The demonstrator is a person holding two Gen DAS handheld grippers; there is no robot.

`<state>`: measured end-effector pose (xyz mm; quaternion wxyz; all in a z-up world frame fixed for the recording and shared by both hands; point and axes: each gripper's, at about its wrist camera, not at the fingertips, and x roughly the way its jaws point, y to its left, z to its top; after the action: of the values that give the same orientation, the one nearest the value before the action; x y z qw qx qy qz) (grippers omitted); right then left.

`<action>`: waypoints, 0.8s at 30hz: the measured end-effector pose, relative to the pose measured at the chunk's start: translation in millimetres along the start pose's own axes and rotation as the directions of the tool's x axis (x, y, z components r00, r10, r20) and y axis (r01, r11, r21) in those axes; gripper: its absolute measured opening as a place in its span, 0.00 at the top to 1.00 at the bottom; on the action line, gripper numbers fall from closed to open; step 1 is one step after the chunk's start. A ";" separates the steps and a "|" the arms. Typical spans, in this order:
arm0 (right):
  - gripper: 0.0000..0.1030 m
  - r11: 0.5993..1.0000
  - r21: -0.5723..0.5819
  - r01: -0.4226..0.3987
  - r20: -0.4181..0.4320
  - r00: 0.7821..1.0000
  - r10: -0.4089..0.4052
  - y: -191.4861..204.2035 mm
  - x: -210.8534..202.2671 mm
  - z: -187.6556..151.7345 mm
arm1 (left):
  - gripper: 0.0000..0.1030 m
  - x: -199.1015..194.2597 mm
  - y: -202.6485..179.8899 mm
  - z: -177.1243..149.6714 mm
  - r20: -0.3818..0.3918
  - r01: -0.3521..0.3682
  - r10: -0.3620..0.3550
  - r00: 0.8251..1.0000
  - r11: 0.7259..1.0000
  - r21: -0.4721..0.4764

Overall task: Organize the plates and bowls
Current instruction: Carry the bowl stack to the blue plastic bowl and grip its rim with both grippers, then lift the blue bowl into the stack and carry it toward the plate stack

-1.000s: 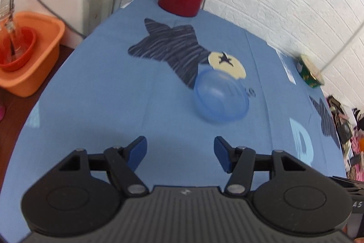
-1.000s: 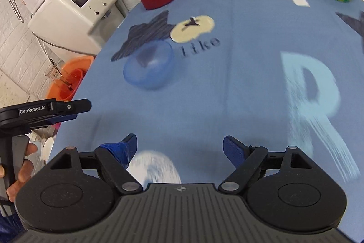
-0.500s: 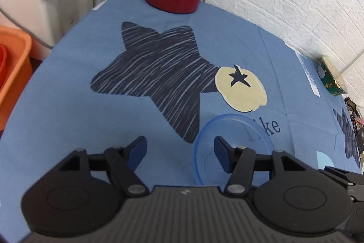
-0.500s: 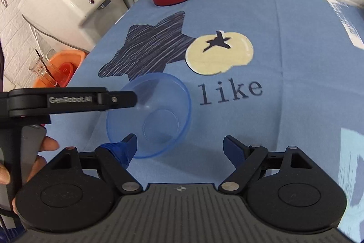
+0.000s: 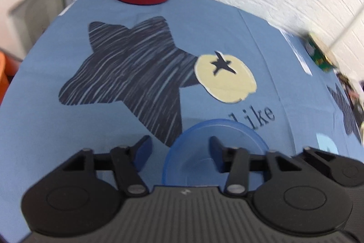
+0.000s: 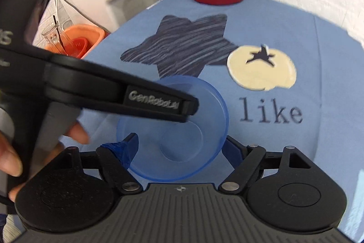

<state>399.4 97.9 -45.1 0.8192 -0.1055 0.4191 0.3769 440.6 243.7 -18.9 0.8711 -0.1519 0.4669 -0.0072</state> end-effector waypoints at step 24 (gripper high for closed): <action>0.33 0.984 0.162 0.080 -0.035 0.997 -0.075 29.5 -144.2 -106.3 | 0.77 -96.9 -110.3 -93.9 -0.071 0.211 -0.207 0.976 0.975 0.063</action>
<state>261.5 -9.9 3.1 0.8330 -0.0598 0.4560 0.3077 323.7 129.2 41.1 0.8549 -0.1691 0.4755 -0.1200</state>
